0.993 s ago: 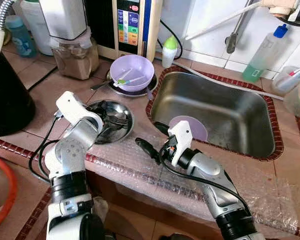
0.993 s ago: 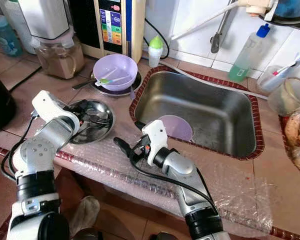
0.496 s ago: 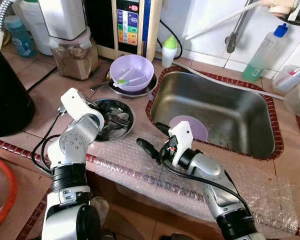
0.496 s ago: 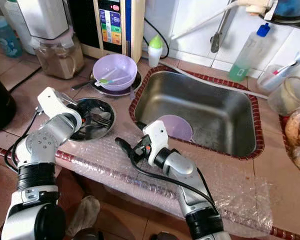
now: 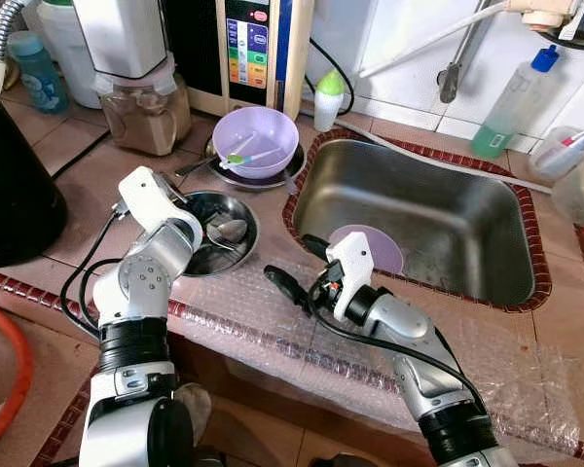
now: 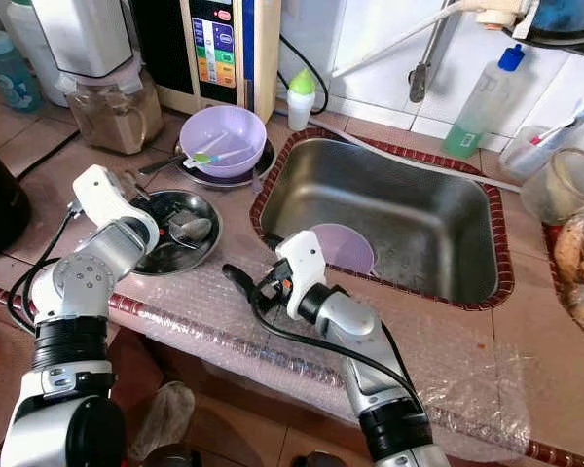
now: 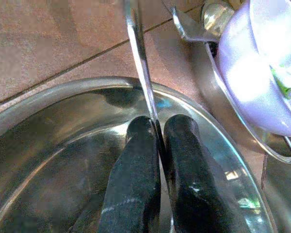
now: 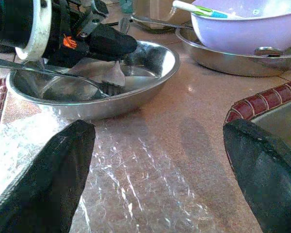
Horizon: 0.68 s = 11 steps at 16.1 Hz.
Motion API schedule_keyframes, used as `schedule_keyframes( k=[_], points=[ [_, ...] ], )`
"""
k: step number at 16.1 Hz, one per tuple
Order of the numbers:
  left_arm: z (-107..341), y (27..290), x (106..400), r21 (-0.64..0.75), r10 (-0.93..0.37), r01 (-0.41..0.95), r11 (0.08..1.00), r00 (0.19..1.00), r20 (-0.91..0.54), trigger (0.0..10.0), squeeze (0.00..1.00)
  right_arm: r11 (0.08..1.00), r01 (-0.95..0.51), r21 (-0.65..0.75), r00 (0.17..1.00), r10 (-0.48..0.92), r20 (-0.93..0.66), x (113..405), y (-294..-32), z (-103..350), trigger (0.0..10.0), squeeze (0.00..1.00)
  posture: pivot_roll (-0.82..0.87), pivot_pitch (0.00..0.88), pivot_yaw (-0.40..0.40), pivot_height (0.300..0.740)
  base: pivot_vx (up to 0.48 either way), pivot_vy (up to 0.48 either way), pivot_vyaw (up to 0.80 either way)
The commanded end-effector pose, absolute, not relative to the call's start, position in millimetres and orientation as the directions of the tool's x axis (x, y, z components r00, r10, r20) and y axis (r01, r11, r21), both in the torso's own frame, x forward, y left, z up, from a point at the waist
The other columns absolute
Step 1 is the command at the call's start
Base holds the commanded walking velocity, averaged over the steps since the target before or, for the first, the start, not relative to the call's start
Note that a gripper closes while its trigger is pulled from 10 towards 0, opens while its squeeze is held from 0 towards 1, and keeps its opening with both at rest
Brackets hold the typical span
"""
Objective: Kitchen organization
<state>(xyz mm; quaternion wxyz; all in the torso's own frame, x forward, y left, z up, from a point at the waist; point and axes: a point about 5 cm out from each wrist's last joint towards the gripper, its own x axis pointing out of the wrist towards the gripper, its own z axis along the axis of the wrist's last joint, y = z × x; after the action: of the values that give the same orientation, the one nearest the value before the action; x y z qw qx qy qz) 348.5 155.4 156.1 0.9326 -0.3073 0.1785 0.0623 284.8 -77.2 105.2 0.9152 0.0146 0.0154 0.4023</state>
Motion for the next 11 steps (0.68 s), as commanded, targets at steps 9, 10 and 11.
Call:
schedule_keyframes(
  k=[9, 10, 11],
  points=[
    [168.5, 151.6, 336.6, -0.446, 0.027, -0.12, 0.887, 0.978, -0.209, 0.0, 0.0, 0.689, -0.724, 0.036, 0.689, 0.725, -0.023, 289.4, -80.9, 103.0, 10.0, 0.0, 0.07, 0.037, -0.041, 0.74, 0.0, 0.0, 0.0],
    [172.1, 151.6, 335.8, -0.427, 0.028, -0.103, 0.898, 0.983, -0.179, 0.0, 0.0, 0.689, -0.724, 0.035, 0.689, 0.725, -0.022, 289.8, -80.9, 103.1, 10.0, 0.0, 0.07, 0.036, -0.042, 0.74, 0.0, 0.0, 0.0],
    [175.9, 150.6, 334.9, -0.426, 0.019, -0.08, 0.901, 0.989, -0.145, 0.0, 0.0, 0.69, -0.723, 0.034, 0.689, 0.724, -0.021, 290.1, -81.0, 103.1, 10.0, 0.0, 0.07, 0.037, -0.044, 0.74, 0.0, 0.0, 0.0]
  ],
)
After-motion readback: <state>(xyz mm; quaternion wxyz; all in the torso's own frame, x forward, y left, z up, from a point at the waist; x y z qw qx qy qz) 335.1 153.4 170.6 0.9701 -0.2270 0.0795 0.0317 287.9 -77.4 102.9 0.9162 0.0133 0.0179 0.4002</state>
